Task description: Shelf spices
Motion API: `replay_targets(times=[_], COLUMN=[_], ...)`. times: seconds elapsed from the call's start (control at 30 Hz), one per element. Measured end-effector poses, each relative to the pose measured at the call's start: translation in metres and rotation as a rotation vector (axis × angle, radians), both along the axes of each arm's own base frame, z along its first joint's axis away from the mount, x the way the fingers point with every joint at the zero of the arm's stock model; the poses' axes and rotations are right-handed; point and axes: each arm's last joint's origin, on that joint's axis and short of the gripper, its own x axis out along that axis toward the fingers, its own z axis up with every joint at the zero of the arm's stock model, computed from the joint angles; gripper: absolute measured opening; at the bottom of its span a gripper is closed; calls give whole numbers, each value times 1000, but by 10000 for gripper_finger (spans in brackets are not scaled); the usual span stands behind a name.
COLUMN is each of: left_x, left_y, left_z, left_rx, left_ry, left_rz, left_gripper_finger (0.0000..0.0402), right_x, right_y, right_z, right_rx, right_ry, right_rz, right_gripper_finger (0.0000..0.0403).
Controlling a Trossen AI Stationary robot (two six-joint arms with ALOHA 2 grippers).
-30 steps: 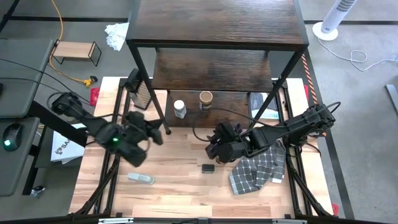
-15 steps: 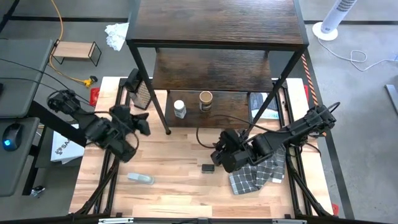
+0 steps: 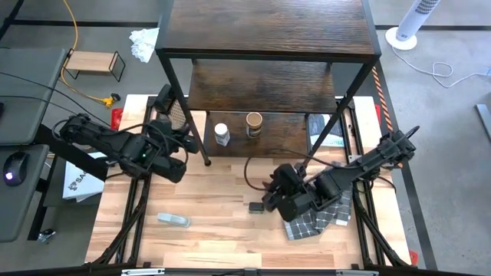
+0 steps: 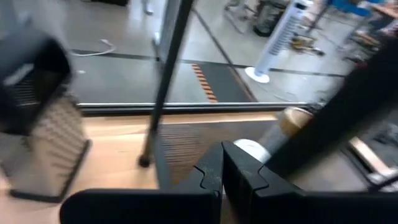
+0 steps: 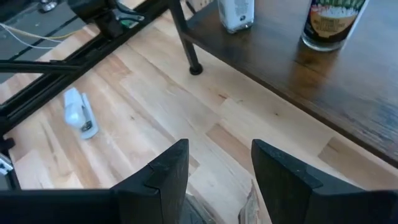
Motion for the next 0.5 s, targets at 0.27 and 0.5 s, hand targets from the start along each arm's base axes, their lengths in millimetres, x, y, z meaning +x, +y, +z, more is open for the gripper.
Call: replay_targets(times=[0.27,0.5], left_x=[19,29], left_y=[-11,-24], left_z=[8,16], left_rx=[-25,-69], left_ry=[-40,-107], left_rz=[-134,-262], left_gripper_finger=[0,0], right_x=[-11,-14], right_y=[6,-9], right_z=[7,7], right_rx=[-56,-78], right_ry=[-38,-33], right_rz=[-6,-118], right_gripper_finger=[172,172])
